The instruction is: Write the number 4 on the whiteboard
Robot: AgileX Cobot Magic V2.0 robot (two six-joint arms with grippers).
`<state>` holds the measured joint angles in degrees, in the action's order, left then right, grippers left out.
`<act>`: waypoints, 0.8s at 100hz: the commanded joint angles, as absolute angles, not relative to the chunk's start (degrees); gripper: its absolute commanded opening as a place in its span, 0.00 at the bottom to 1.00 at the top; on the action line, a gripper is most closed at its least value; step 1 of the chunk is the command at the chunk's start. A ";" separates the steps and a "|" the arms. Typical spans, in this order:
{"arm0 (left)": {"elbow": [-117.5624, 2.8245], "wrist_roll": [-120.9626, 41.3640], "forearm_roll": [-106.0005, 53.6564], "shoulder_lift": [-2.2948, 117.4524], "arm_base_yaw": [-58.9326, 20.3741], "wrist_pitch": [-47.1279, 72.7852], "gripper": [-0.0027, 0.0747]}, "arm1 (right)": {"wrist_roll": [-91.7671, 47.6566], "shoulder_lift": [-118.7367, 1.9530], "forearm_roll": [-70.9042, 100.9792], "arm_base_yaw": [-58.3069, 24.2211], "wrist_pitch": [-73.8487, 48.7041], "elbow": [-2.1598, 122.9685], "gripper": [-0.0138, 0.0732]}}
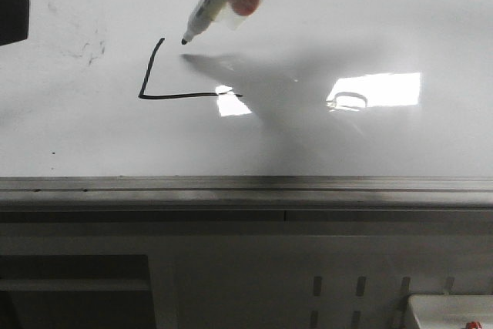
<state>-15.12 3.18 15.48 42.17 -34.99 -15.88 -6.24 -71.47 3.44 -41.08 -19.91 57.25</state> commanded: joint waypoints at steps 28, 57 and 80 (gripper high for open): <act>-16.75 3.68 14.72 41.98 -34.89 -20.16 0.72 | -6.73 -70.55 3.98 -42.34 -25.07 54.33 0.08; -16.75 4.01 26.82 43.43 -38.36 -23.07 0.72 | -7.19 -69.68 4.07 -47.62 -24.59 57.16 0.08; -17.94 4.01 25.31 51.02 -43.97 -26.54 0.68 | -8.68 -69.88 4.07 -53.34 -26.94 61.34 0.08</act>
